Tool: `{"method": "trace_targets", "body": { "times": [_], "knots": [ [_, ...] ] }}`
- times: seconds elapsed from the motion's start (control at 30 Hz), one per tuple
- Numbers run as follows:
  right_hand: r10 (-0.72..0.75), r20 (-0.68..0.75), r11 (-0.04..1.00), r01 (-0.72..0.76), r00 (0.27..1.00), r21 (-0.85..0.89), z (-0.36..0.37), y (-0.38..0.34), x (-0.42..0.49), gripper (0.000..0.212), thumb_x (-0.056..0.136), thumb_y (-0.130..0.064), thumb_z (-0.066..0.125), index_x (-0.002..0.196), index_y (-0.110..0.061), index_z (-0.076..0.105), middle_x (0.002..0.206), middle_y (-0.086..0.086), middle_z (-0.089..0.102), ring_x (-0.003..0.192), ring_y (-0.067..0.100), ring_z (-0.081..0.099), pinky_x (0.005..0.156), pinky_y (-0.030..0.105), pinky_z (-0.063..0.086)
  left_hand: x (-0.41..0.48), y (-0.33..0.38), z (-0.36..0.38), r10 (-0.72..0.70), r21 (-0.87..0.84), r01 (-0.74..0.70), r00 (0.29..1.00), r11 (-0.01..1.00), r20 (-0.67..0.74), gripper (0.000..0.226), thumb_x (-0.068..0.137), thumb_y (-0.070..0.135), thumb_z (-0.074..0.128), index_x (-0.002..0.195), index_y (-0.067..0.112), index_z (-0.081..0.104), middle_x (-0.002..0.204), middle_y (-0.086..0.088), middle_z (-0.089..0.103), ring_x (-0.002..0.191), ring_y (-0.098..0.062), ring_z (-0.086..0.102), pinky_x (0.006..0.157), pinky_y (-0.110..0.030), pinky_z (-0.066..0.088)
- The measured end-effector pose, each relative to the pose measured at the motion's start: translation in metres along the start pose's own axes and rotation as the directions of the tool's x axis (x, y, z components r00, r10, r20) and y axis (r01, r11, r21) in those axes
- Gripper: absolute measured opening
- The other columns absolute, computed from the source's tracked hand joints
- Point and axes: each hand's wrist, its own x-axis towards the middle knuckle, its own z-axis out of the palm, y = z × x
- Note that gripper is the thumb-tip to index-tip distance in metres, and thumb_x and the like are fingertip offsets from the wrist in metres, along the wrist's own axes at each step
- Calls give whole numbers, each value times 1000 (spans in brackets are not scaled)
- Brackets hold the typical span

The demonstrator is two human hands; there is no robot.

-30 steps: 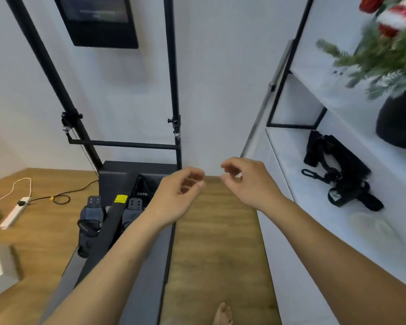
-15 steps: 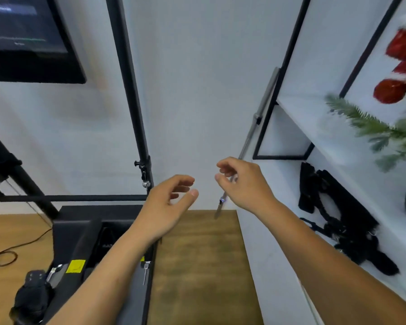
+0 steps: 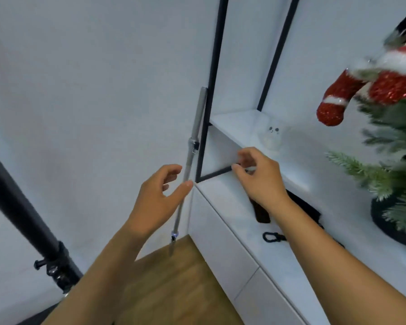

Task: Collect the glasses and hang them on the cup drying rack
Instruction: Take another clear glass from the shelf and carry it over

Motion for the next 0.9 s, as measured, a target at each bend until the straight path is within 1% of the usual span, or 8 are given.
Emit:
{"method": "trace_targets", "body": {
  "times": [0.1,0.23,0.37,0.53,0.6,0.7,0.8,0.9],
  "knots": [
    [101,-183,995,-98,978,27,-14,10,21,33,85,-23,71,116,-24,60,99,-2,66,91,13,63,84,24,49,26,0,13,27,-85,-21,997,996,72,55,81,54,62,129,29,52,130,10,58,122,-9,54,99,-25,44],
    [204,-301,978,-209,931,16,-32,24,48,50,85,-30,73,130,-27,50,110,-2,61,99,14,58,74,13,39,62,-4,29,42,-145,-16,983,989,179,67,79,53,62,137,24,47,140,6,53,130,-11,49,109,-31,40],
    [224,-341,971,-239,913,-2,-35,47,67,68,83,-35,74,141,-25,39,124,3,56,109,11,51,89,23,36,106,-7,47,46,-182,-7,976,983,213,58,88,39,67,139,24,45,144,7,50,133,-9,46,107,-24,37],
    [334,-364,942,-319,869,105,-32,85,107,84,83,-37,76,149,-25,24,144,8,43,131,24,44,95,28,34,155,-8,74,104,-130,-64,936,989,335,59,87,45,67,138,32,42,145,12,46,135,-6,42,108,-25,35],
    [376,-370,927,-347,850,144,-28,100,128,91,82,-37,76,151,-24,19,148,9,39,134,26,41,96,30,34,181,-12,81,104,-98,-74,931,992,351,54,86,47,66,134,35,42,141,14,47,134,-7,43,106,-25,35],
    [439,-370,898,-402,819,177,-24,123,151,97,81,-38,77,153,-23,13,152,10,35,138,26,38,100,31,35,219,-13,99,64,-56,-47,933,997,354,58,86,47,67,136,29,43,138,13,50,130,-6,47,108,-27,37],
    [476,-363,879,-436,801,193,-25,146,170,102,80,-39,78,154,-24,10,156,11,32,142,25,35,108,36,35,252,-4,133,55,-84,-25,926,996,374,61,85,44,69,138,25,44,138,9,52,128,-7,48,107,-25,38],
    [496,-369,868,-455,786,199,-25,167,181,107,77,-39,80,154,-23,7,156,11,31,143,23,34,109,34,34,275,6,177,62,-113,-17,912,993,406,61,85,42,71,137,23,44,138,4,52,128,-12,50,99,-22,39]
  ]
}}
